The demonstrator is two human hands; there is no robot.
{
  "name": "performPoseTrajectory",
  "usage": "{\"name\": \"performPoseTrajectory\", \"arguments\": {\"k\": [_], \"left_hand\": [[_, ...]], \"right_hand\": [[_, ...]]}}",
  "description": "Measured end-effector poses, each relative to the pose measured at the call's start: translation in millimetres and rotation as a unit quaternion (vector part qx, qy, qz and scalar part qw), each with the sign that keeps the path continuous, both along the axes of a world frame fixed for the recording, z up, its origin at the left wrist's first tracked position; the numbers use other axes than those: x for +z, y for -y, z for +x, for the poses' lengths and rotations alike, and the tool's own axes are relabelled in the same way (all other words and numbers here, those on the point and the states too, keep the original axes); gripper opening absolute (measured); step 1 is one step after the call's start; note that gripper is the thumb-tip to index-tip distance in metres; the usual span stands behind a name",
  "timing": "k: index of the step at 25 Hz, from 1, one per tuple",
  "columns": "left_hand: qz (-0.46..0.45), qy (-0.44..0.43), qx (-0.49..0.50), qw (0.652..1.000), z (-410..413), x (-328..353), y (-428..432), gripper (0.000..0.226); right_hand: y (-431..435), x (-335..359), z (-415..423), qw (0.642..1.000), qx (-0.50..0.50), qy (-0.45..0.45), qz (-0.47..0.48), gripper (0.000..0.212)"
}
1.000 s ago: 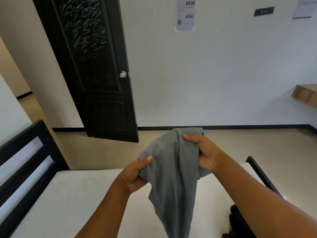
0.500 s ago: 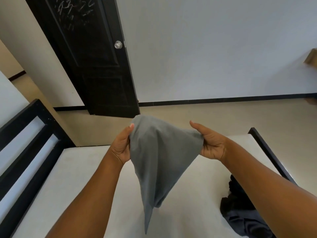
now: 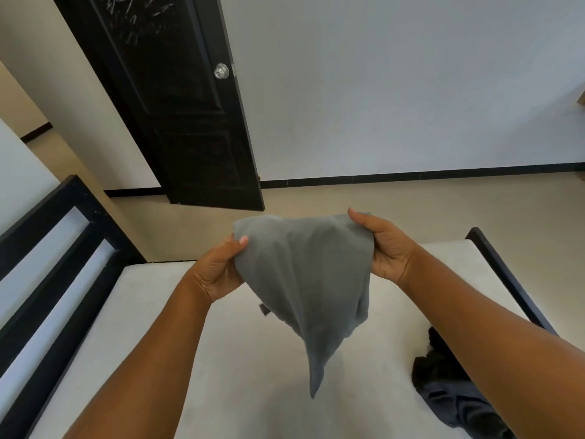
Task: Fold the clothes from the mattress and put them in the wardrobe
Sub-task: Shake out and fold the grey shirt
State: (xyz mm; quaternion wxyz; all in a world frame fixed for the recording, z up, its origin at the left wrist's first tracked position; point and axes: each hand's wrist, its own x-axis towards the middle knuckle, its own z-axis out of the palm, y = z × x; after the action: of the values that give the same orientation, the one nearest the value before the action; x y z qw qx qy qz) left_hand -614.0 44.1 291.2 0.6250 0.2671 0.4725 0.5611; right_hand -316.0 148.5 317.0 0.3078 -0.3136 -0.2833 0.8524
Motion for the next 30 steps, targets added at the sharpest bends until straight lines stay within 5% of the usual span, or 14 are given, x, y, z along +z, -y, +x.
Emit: {"name": "performPoseTrajectory", "arguments": {"k": [5,9,14,18,24,30], "left_hand": [[-0.037,-0.112,-0.024,0.993,15.7,-5.9,-10.1,0.072],[-0.048,-0.075,0.037,0.995,16.0,0.2,-10.5,0.041],[-0.043,-0.107,-0.021,0.993,20.8,-6.9,-6.1,0.091],[-0.041,-0.122,-0.026,0.991,30.6,-2.2,-7.7,0.055],[-0.085,-0.185,0.003,0.979,24.0,-5.1,-11.6,0.061],[-0.209,-0.252,-0.031,0.944,4.0,-5.6,-28.4,0.035]], "right_hand": [[-8.9,4.8,1.4,0.989,0.051,0.118,0.075,0.038],[-14.2,2.5,-1.8,0.983,0.039,0.175,0.039,0.039],[-14.0,-4.9,-2.9,0.987,0.02,0.156,0.006,0.056],[-13.4,-16.0,-10.7,0.973,0.056,0.225,0.022,0.051],[-12.0,-24.6,-20.2,0.969,0.059,0.241,-0.016,0.048],[-16.7,-35.7,-31.7,0.962,0.084,0.257,-0.049,0.049]]}}
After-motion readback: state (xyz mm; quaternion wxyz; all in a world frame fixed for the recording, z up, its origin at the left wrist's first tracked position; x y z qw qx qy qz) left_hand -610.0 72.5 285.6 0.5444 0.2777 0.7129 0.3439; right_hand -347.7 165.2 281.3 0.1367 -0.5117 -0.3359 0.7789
